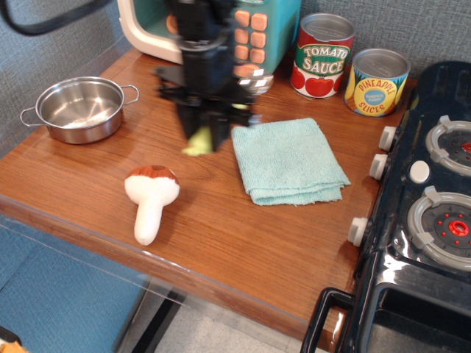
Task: Pick the spoon up off the blue cloth and place it to the right of the metal pot, on the table.
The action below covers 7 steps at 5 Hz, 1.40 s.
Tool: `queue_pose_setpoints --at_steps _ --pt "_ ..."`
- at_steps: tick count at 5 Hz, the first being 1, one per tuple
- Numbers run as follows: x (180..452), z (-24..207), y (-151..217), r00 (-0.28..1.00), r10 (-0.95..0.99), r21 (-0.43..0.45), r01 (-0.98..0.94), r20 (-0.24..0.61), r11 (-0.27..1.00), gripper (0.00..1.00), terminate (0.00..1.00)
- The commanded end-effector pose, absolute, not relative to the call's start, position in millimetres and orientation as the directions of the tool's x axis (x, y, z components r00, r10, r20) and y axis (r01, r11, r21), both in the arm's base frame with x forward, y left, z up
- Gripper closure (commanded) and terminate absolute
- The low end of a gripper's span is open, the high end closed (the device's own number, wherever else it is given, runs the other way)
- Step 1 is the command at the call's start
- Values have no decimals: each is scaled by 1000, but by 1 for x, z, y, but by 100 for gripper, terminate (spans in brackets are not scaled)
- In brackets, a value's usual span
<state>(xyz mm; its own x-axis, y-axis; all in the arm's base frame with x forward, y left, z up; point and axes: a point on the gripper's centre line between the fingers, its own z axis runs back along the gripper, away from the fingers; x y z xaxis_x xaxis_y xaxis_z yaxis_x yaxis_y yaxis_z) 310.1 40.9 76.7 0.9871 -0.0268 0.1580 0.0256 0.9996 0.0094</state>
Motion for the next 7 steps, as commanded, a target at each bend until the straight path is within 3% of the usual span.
queue_pose_setpoints --at_steps 1,3,4,6,7 --pt "318 64 110 998 -8 77 3 65 997 100 0" --pt "330 40 119 997 -76 118 75 4 990 100 0" --pt "331 45 116 994 -107 134 103 25 986 0 0" --pt "320 90 109 973 -150 154 123 177 980 0 0" --pt "316 94 110 973 -128 141 102 192 985 0 0"
